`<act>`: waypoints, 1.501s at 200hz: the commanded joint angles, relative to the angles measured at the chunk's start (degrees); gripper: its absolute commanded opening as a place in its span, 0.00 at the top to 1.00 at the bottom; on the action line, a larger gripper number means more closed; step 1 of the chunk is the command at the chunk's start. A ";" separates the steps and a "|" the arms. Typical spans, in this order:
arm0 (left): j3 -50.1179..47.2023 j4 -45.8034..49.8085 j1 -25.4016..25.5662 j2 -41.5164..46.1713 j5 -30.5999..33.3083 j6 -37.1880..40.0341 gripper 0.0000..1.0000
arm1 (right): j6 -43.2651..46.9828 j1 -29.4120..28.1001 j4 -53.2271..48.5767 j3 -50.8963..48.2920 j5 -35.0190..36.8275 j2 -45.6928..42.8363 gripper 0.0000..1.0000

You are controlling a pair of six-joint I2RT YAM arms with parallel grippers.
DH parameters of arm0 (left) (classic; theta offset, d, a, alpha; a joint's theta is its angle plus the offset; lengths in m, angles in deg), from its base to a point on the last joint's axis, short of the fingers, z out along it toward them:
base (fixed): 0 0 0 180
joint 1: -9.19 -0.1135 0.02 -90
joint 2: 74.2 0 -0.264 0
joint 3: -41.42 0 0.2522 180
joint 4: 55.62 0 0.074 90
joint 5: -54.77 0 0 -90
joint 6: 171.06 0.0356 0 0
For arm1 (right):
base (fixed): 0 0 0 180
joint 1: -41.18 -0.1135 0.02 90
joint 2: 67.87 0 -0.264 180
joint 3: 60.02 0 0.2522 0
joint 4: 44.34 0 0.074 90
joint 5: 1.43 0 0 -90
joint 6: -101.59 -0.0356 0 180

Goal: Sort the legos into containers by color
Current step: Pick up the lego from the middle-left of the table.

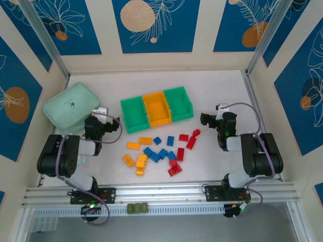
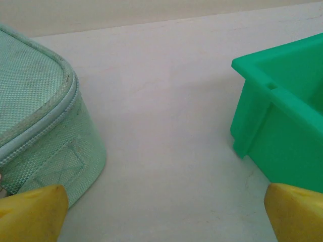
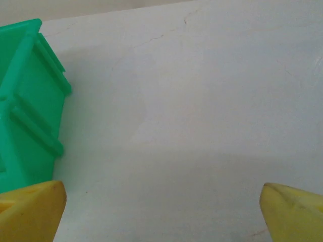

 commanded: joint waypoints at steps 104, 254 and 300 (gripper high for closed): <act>1.37 0.19 -0.54 0.06 -0.61 0.46 0.01 | 1.17 0.16 1.09 1.24 -1.18 -0.32 0.01; 1.29 0.19 -0.54 0.22 -0.31 0.42 0.01 | 1.11 0.25 1.40 1.02 -1.41 -0.49 0.01; -2.03 -1.98 -0.54 4.85 2.95 -0.81 0.01 | 1.94 -0.24 -2.49 0.77 -2.20 -5.52 0.01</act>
